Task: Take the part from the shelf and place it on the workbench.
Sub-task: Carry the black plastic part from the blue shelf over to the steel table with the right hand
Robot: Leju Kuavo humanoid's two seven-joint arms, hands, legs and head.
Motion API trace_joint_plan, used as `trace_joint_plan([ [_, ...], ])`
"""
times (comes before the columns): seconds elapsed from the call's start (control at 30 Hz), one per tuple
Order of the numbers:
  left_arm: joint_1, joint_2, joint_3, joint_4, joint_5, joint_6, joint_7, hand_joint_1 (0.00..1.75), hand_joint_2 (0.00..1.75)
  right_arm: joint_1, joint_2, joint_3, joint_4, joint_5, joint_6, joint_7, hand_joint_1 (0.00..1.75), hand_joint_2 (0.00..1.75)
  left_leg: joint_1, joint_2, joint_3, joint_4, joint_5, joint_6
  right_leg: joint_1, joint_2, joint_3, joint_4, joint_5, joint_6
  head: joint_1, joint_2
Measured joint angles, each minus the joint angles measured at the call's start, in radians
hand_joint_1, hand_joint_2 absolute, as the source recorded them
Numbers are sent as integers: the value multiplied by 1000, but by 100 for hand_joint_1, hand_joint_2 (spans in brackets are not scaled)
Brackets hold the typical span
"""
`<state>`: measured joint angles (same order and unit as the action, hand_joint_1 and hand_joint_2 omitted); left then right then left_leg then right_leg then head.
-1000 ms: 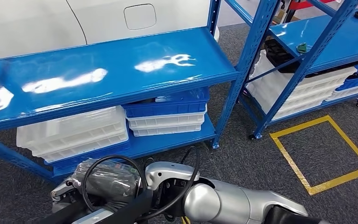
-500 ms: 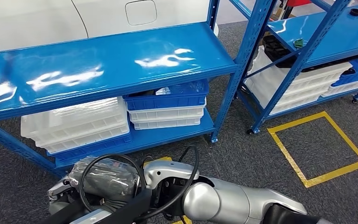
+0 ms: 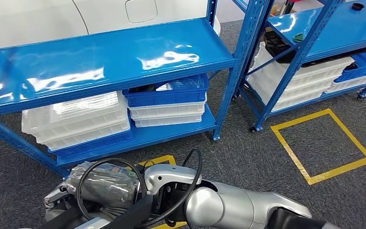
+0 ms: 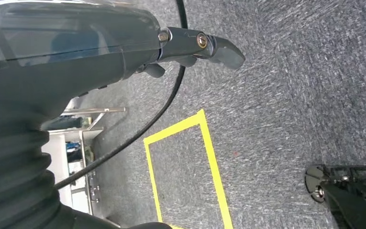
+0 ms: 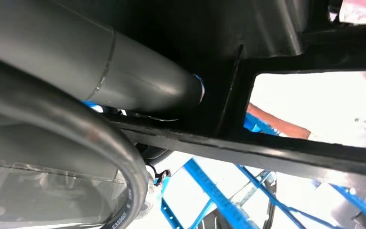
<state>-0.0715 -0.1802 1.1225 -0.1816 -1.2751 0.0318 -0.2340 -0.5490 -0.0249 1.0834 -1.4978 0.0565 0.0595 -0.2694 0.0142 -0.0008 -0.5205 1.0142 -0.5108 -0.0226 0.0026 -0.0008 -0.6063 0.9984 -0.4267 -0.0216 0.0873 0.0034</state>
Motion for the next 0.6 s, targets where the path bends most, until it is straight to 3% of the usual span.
trace_joint_plan([
  [0.1,1,0,0,0,0,0,0,0,175,-1,1,2,0,0,0,0,175,0,-3,1,-8,-7,13,18,-1,0,-7,2,10,17,0,0],
  [0.13,1,0,0,0,0,0,0,0,175,-1,1,3,0,0,0,0,175,0,-2,2,-13,-8,19,26,-3,0,-13,11,0,21,0,0],
  [0.2,-1,0,0,0,0,0,0,0,175,-2,0,4,0,0,0,0,175,0,0,6,-29,-10,35,39,-6,0,-48,88,-66,26,0,0],
  [0.27,-1,0,0,0,0,0,0,0,175,-1,-1,7,0,0,0,0,175,0,-1,7,-51,-8,50,44,-7,0,-98,227,-150,28,0,0],
  [0.3,-1,0,0,0,0,0,0,0,175,0,-1,8,0,0,0,0,175,0,-2,8,-61,-8,57,45,-7,0,-111,279,-172,28,0,0],
  [0.33,-1,0,0,0,0,0,0,0,175,1,-2,8,0,0,0,0,175,0,-3,8,-70,-7,63,44,-7,0,-106,296,-174,27,0,0],
  [0.37,-1,0,0,0,1,0,0,0,175,1,-2,8,0,0,0,0,175,0,-5,8,-78,-7,69,44,-7,0,-81,271,-158,26,0,0],
  [0.43,-1,0,0,0,1,0,0,0,175,-1,-3,8,0,0,0,0,175,0,-6,7,-91,-5,79,40,-5,0,16,130,-108,19,0,0],
  [0.5,-1,-1,0,0,1,-1,0,0,175,-4,-2,8,0,0,0,0,175,0,-9,6,-98,-3,88,33,1,0,89,13,-84,13,0,0],
  [0.6,-1,-2,0,0,1,-2,0,0,175,-5,-3,8,0,0,0,0,175,0,-8,6,-104,-1,100,16,4,0,95,-13,-74,2,0,0],
])
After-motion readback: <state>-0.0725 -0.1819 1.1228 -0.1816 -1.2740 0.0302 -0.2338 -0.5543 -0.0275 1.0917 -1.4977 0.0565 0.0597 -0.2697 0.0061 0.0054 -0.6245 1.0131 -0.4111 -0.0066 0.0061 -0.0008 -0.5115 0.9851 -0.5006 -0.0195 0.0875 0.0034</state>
